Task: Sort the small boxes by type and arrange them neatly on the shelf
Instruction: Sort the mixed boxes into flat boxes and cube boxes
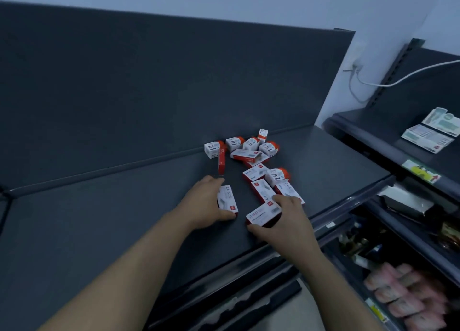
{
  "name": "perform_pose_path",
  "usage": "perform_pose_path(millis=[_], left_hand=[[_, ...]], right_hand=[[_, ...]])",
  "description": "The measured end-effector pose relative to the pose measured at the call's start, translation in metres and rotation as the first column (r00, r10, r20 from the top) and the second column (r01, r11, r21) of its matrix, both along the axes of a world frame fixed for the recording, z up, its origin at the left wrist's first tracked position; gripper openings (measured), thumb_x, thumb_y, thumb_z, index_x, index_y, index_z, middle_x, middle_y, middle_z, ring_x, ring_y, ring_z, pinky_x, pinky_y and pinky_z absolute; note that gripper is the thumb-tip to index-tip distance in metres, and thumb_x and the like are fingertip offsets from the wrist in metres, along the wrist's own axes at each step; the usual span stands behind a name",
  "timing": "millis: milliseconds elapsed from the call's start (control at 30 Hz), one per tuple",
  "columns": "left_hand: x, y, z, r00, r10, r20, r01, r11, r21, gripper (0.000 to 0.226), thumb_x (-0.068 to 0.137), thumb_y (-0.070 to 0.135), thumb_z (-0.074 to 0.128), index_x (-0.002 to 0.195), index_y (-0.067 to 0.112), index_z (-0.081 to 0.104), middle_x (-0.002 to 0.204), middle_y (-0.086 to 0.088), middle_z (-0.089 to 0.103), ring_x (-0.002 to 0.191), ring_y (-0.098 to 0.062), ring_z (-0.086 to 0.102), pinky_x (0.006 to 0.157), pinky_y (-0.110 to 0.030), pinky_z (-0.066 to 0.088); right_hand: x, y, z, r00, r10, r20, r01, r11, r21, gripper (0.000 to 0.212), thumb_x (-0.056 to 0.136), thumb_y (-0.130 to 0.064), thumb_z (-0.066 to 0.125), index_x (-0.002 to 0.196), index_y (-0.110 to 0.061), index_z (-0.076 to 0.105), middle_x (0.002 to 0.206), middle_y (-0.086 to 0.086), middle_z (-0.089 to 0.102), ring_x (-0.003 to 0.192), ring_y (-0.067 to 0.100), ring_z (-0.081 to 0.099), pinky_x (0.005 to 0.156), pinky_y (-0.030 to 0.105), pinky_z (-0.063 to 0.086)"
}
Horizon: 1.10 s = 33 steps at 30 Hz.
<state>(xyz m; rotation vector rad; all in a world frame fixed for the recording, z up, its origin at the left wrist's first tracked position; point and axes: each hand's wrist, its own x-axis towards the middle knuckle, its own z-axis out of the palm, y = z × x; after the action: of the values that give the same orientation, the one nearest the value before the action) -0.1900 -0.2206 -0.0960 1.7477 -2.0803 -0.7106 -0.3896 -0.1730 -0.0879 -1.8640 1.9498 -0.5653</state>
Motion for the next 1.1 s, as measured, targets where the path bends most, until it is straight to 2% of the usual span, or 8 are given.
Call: perform_pose_path(millis=[100,233,333,500,567,800,967,1100], left_hand=[[0.015,0.027,0.004,0.99,0.108,-0.093,-0.114,0.992,-0.062,0.083,0.067,0.045,0.08,0.136,0.021,0.042,0.128,0.007,0.039,0.11,-0.008,0.047,0.092,-0.019,0.038],[0.042,0.069,0.011,0.937,0.239,-0.256,-0.276,0.953,-0.122,0.055,0.067,0.03,0.082,0.114,0.034,0.053,0.112,0.01,0.042,0.09,0.005,0.05,0.07,0.0,0.035],[0.066,0.099,0.014,0.895,0.323,-0.308,-0.381,0.912,-0.15,0.047,0.067,0.027,0.081,0.096,0.044,0.048,0.108,0.01,0.044,0.09,0.014,0.047,0.069,0.005,0.033],[0.113,0.145,0.018,0.815,0.49,-0.31,-0.553,0.817,-0.164,0.07,0.066,0.036,0.082,0.128,0.027,0.049,0.11,0.014,0.043,0.091,0.015,0.045,0.07,0.006,0.032],[0.135,0.167,0.021,0.784,0.54,-0.305,-0.604,0.777,-0.175,0.074,0.066,0.038,0.082,0.131,0.025,0.048,0.111,0.015,0.042,0.09,0.015,0.046,0.07,0.003,0.032],[0.22,0.262,0.032,0.673,0.691,-0.264,-0.739,0.646,-0.193,0.082,0.068,0.038,0.079,0.138,0.022,0.04,0.12,0.013,0.039,0.105,-0.001,0.045,0.088,-0.014,0.035],[0.29,0.343,0.04,0.579,0.782,-0.23,-0.815,0.546,-0.193,0.085,0.068,0.04,0.077,0.141,0.024,0.036,0.133,0.011,0.039,0.118,-0.011,0.05,0.096,-0.029,0.048],[0.342,0.402,0.046,0.534,0.824,-0.191,-0.842,0.496,-0.215,0.081,0.072,0.038,0.075,0.141,0.021,0.037,0.132,0.01,0.038,0.116,-0.008,0.046,0.093,-0.022,0.041]], right_hand=[[0.012,0.001,0.001,0.991,0.11,0.078,-0.107,0.993,-0.042,0.083,0.066,-0.047,0.079,0.135,-0.025,0.039,0.134,-0.01,0.034,0.1,0.004,0.044,0.085,0.02,0.039],[0.039,0.003,0.001,0.949,0.288,0.133,-0.272,0.954,-0.125,0.072,0.068,-0.032,0.08,0.129,-0.026,0.042,0.125,-0.012,0.033,0.091,-0.007,0.044,0.074,0.002,0.034],[0.07,0.007,0.002,0.91,0.378,0.169,-0.354,0.922,-0.159,0.072,0.069,-0.028,0.079,0.131,-0.025,0.042,0.125,-0.013,0.032,0.093,-0.011,0.044,0.072,0.0,0.036],[0.128,0.024,0.01,0.846,0.484,0.223,-0.458,0.874,-0.162,0.072,0.071,-0.031,0.076,0.134,-0.03,0.04,0.125,-0.019,0.033,0.097,-0.011,0.047,0.067,0.005,0.038],[0.154,0.034,0.014,0.819,0.522,0.238,-0.495,0.853,-0.165,0.071,0.071,-0.031,0.076,0.133,-0.032,0.04,0.124,-0.019,0.036,0.098,-0.015,0.045,0.066,0.006,0.039],[0.259,0.087,0.022,0.711,0.669,0.216,-0.621,0.742,-0.253,0.06,0.07,-0.029,0.077,0.125,-0.023,0.053,0.113,-0.013,0.053,0.107,0.009,0.051,0.09,0.024,0.043],[0.344,0.143,0.024,0.625,0.71,0.323,-0.705,0.692,-0.157,0.042,0.082,-0.032,0.068,0.123,-0.028,0.056,0.115,-0.017,0.049,0.109,0.008,0.052,0.094,0.03,0.047],[0.411,0.188,0.026,0.537,0.765,0.356,-0.769,0.617,-0.166,0.032,0.092,-0.034,0.057,0.121,-0.022,0.061,0.124,-0.012,0.047,0.101,0.005,0.055,0.091,0.022,0.043]])
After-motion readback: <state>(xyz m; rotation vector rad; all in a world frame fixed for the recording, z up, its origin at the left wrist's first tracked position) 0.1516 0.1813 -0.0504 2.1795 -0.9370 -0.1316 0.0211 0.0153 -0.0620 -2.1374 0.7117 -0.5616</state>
